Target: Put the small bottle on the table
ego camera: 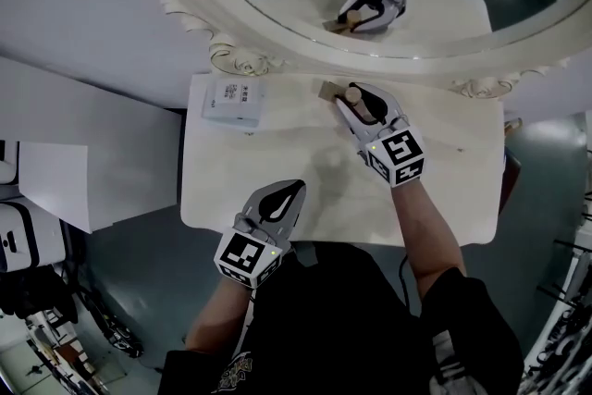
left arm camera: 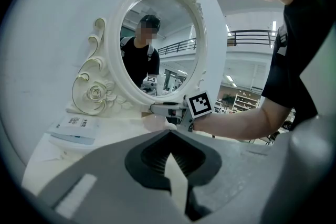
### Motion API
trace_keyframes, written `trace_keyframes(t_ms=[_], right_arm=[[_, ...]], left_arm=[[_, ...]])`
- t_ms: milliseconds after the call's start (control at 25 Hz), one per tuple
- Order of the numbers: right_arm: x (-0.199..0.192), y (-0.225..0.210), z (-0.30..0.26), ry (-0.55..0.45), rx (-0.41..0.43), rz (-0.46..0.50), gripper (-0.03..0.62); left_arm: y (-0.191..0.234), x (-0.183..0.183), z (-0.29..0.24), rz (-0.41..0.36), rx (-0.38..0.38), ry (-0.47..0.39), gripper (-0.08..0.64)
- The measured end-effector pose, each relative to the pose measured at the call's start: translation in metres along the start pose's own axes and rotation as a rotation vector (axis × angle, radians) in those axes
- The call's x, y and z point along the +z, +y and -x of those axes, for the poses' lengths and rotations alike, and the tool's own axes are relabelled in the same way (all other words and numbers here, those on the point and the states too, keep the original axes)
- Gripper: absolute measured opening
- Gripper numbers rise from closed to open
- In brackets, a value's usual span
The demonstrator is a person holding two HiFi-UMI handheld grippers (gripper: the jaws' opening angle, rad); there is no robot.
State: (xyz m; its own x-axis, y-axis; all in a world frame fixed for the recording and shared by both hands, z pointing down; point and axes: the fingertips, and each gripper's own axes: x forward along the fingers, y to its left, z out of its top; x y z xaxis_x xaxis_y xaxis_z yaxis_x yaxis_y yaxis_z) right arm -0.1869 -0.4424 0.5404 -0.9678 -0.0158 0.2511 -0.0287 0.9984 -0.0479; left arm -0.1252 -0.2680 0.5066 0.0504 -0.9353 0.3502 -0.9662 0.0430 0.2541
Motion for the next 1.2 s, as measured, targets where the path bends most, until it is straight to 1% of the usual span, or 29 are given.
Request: trace_keyframes(t_ms=[400, 560, 680, 920, 1040, 1120, 1160, 1200], right_arm=[[0.0, 0.0, -0.001, -0.01, 0.0, 0.0, 0.167], [-0.001, -0.002, -0.001, -0.014, -0.002, -0.023, 0.18], [-0.004, -0.004, 0.003, -0.014, -0.021, -0.049, 0.211], [-0.007, -0.002, 0.027, -0.011, -0.09, -0.096, 0.21], [-0.003, 0.006, 0.044, -0.025, -0.131, -0.135, 0.174], [0.001, 0.015, 0.055, -0.034, -0.155, -0.159, 0.05], [0.003, 0.022, 0.06, -0.037, -0.164, -0.169, 0.025], [0.004, 0.03, 0.064, -0.038, -0.171, -0.176, 0.025]], left_arm=[[-0.002, 0.001, 0.001, 0.008, -0.006, -0.003, 0.0], [-0.003, -0.001, 0.006, 0.008, -0.002, -0.006, 0.0], [-0.002, -0.002, 0.013, 0.008, 0.003, -0.006, 0.0], [-0.003, -0.006, 0.031, -0.001, -0.021, -0.016, 0.0], [-0.004, -0.006, 0.044, -0.011, -0.053, -0.022, 0.0], [-0.006, -0.006, 0.054, -0.024, -0.078, -0.024, 0.0], [-0.007, -0.007, 0.06, -0.032, -0.091, -0.023, 0.0], [-0.008, -0.007, 0.067, -0.04, -0.103, -0.022, 0.0]])
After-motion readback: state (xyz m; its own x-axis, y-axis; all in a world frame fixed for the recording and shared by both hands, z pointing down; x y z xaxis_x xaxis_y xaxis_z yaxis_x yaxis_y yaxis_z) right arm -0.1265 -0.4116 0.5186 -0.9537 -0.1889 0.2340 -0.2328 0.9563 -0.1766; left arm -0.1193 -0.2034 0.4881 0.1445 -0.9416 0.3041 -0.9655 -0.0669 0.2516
